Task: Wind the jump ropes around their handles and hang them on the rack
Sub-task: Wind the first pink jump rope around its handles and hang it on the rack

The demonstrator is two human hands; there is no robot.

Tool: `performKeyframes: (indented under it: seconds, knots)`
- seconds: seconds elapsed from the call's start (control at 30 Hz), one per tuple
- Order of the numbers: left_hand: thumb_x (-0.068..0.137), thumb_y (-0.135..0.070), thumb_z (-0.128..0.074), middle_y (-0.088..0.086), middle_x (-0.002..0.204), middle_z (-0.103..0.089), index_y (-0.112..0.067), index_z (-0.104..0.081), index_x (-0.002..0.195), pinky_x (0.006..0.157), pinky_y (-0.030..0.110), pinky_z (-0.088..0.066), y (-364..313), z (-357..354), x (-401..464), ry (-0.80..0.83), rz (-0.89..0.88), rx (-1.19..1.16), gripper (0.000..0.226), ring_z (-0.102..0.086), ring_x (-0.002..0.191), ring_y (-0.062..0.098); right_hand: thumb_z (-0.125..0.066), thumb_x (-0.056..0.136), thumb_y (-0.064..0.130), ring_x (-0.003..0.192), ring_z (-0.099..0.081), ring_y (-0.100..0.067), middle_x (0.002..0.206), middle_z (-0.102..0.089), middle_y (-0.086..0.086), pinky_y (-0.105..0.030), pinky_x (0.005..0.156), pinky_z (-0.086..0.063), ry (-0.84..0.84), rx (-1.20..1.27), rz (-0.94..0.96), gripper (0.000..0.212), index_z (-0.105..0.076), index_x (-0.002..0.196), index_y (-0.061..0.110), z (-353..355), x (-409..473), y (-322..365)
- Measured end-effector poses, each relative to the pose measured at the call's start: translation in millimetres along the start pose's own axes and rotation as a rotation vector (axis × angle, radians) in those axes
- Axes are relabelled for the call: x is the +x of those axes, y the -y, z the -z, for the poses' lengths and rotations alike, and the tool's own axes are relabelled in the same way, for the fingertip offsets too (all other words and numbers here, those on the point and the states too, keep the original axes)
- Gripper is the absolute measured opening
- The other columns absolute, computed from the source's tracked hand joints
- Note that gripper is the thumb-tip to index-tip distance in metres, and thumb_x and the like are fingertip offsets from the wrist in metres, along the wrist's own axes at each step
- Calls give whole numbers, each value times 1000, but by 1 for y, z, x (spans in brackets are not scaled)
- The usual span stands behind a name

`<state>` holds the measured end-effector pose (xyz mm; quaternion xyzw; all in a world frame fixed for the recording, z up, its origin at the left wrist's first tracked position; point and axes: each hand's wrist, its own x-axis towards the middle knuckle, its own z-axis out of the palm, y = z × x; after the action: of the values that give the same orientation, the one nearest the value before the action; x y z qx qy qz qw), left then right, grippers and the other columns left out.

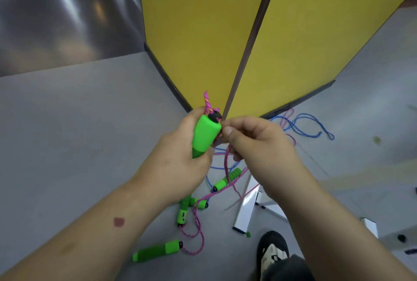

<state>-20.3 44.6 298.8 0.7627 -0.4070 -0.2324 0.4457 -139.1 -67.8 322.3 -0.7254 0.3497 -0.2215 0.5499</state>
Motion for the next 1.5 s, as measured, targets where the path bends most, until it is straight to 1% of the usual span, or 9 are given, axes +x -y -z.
performKeyframes:
  seconds: [0.17,0.3,0.43,0.53,0.63,0.8,1.0,1.3,1.5]
  knots:
    - [93,-14,-71,-19,94,-72,-64,-49,119,65,34,-61,-12,-17,-6,40,-57,-206,61,-70,75,6,-61,96,-1,67,-70,-12,81,-78,-8,-25,61,-58,-31,340,-3,16,-73,95,10,-4,-3,13]
    - [94,-3,-68,-11,84,-74,-43,-57,106,56,29,-59,-18,-19,-3,-55,-15,-352,42,-75,69,10,-59,97,0,70,-66,-17,90,-78,-4,-29,63,-54,31,393,14,20,-72,106,13,1,-1,9]
    - [96,3,-64,-1,81,-78,-33,-57,111,55,28,-57,-18,-10,4,-148,73,-554,39,-69,56,16,-63,92,13,85,-65,-2,101,-72,8,-15,73,-49,179,151,-49,28,-67,120,19,6,-4,2]
    - [97,-1,-64,0,88,-80,-37,-56,113,58,32,-58,-16,-1,9,-196,62,-527,40,-69,57,18,-54,94,47,84,-60,0,96,-74,14,-28,84,-48,466,-103,-197,31,-71,107,24,13,-9,-2]
    - [98,2,-60,0,87,-78,-34,-54,110,56,26,-57,-14,5,14,-252,75,-542,39,-72,61,18,-57,99,42,85,-64,-9,99,-76,16,-42,87,-53,540,-351,-211,19,-73,102,32,19,-8,-2]
    - [96,-2,-61,-4,89,-76,-41,-52,99,61,35,-61,-8,4,15,-274,103,-413,40,-76,69,17,-59,101,22,67,-54,-17,80,-75,10,-37,65,-50,210,-172,-28,16,-74,100,26,21,-2,0]
    - [73,-13,-60,-9,81,-69,-44,-64,103,65,48,-61,-18,-11,3,-8,49,-467,43,-69,60,16,-57,97,-4,63,-62,-9,75,-72,0,-21,62,-53,36,285,104,17,-70,98,6,4,-1,13]
    - [94,2,-61,2,67,-66,-22,-60,100,53,24,-50,-23,-12,6,-51,60,-553,26,-62,56,17,-68,92,3,73,-64,-15,94,-72,-4,-28,68,-56,-70,254,128,15,-68,103,14,0,-1,6]
    - [98,6,-57,2,79,-77,-19,-58,100,49,23,-49,-25,4,12,-208,100,-689,25,-60,54,11,-57,92,44,72,-52,-9,103,-76,9,-30,68,-45,514,-123,-269,26,-73,106,30,14,-3,-8]
